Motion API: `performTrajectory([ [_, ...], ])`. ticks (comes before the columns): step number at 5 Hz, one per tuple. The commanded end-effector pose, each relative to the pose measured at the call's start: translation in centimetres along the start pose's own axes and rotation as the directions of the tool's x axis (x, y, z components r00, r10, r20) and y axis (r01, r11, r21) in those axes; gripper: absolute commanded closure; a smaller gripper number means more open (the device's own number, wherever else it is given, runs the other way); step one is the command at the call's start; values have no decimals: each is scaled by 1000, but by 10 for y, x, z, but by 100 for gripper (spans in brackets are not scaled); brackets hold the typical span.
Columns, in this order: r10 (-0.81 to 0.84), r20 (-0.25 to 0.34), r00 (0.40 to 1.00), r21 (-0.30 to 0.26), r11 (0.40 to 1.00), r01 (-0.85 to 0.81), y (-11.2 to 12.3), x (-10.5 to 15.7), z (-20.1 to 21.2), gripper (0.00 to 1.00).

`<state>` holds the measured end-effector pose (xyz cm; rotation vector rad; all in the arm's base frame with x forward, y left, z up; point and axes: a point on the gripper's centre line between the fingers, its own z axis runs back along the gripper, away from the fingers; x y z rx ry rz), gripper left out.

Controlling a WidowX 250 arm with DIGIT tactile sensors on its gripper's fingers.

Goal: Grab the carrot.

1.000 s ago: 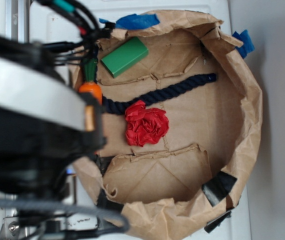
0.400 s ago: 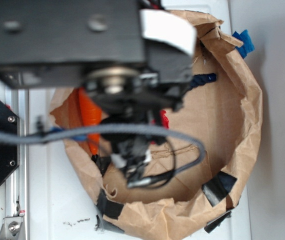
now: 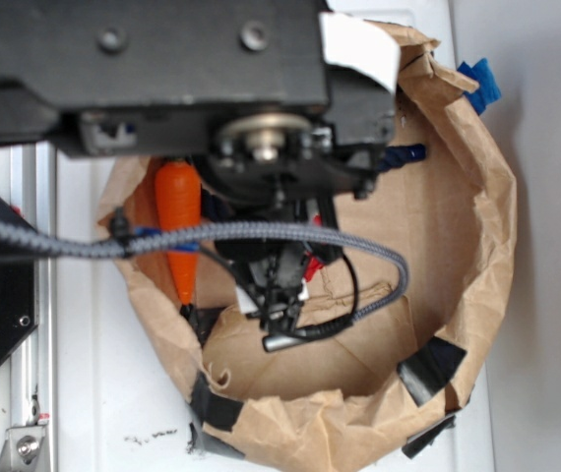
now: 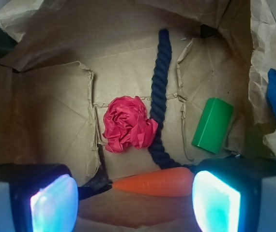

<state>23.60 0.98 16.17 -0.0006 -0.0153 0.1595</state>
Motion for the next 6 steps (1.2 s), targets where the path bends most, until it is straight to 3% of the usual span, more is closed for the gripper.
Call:
performTrajectory([
  [1, 15, 40, 999, -3, 1000, -15, 6, 2, 9, 0],
  [2, 15, 40, 999, -3, 1000, -15, 6, 2, 9, 0],
  [3, 124, 60, 990, 15, 992, -125, -5, 7, -4, 0],
  [4, 265, 74, 961, -12, 964, -265, -9, 7, -16, 0],
  [6, 619, -33, 785, 40, 785, -618, -2, 13, -48, 0],
])
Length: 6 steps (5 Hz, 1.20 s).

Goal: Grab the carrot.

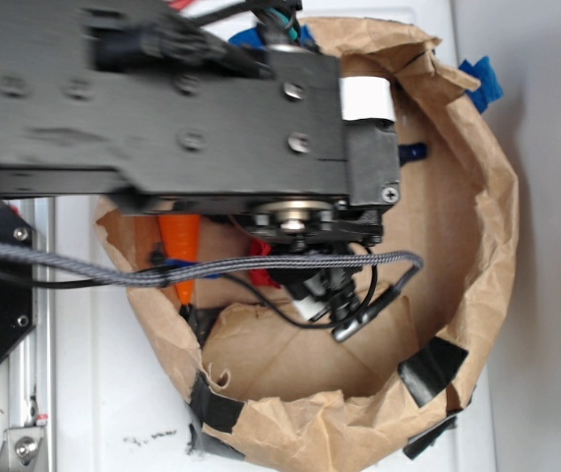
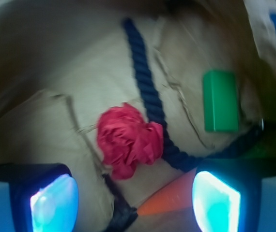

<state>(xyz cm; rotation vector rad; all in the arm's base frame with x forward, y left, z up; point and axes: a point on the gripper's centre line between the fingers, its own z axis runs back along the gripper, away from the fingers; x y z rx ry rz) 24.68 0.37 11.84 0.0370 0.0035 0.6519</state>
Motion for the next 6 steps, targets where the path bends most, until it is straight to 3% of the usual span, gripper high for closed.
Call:
performTrajectory([
  [1, 173, -36, 984, -4, 985, -173, 3, 6, -5, 0],
  [4, 173, -36, 984, -4, 985, -173, 3, 6, -5, 0],
  [6, 387, -72, 919, -82, 916, -392, 7, -19, -21, 0],
])
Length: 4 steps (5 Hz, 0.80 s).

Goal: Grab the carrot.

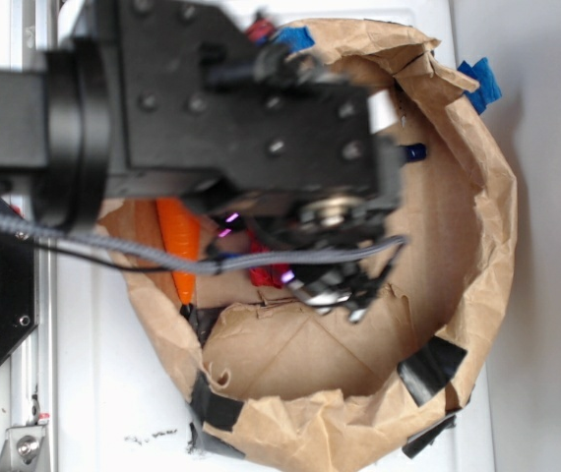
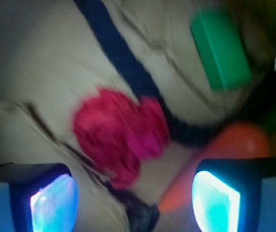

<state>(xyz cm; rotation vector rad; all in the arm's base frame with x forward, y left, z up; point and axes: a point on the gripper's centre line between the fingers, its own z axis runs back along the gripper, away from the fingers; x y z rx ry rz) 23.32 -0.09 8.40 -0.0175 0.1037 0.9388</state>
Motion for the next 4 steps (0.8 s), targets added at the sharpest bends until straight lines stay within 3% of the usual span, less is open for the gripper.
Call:
performTrajectory([
  [1, 170, 32, 985, -112, 980, -166, 6, -18, 10, 0],
  [4, 189, 51, 981, -50, 981, -187, 23, -52, -13, 0],
])
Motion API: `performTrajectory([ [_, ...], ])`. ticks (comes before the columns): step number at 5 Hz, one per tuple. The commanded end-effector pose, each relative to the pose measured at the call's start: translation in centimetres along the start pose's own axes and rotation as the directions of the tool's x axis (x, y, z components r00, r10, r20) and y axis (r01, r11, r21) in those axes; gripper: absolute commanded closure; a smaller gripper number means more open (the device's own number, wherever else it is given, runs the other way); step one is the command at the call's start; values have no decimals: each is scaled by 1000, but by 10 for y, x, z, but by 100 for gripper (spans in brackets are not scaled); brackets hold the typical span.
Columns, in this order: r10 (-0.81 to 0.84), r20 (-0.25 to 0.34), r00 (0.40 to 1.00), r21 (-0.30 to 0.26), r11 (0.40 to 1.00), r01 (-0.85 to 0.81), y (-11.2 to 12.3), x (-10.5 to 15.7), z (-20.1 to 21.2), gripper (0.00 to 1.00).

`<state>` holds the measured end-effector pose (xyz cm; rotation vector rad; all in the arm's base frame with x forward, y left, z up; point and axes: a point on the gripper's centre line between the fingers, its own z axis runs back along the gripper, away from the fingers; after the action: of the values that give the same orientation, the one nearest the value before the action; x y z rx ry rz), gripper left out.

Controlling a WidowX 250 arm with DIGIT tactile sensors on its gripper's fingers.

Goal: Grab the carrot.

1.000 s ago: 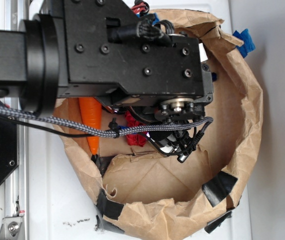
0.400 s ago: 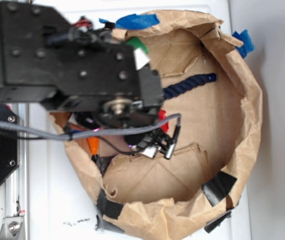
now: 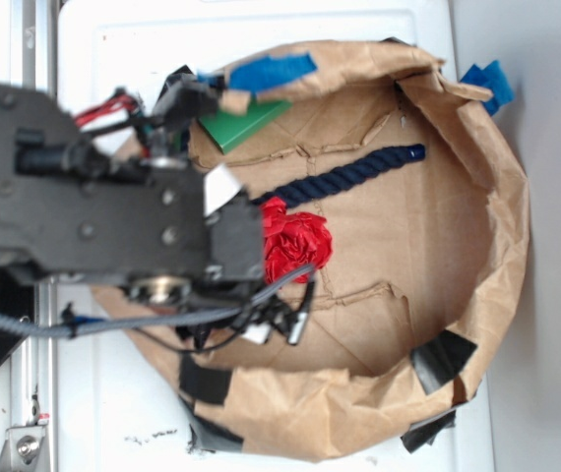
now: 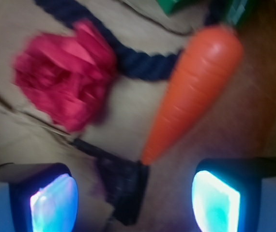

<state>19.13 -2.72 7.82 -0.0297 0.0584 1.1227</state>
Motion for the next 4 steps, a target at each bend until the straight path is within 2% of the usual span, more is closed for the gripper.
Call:
performTrajectory([
  [1, -64, 64, 996, 22, 998, 63, 10, -1, -11, 0],
  [2, -210, 109, 972, 65, 977, 204, 5, 3, -20, 0],
  [3, -271, 110, 956, 76, 961, 264, -4, 6, -16, 0],
  [4, -237, 109, 965, 63, 971, 232, -9, 14, -4, 0],
])
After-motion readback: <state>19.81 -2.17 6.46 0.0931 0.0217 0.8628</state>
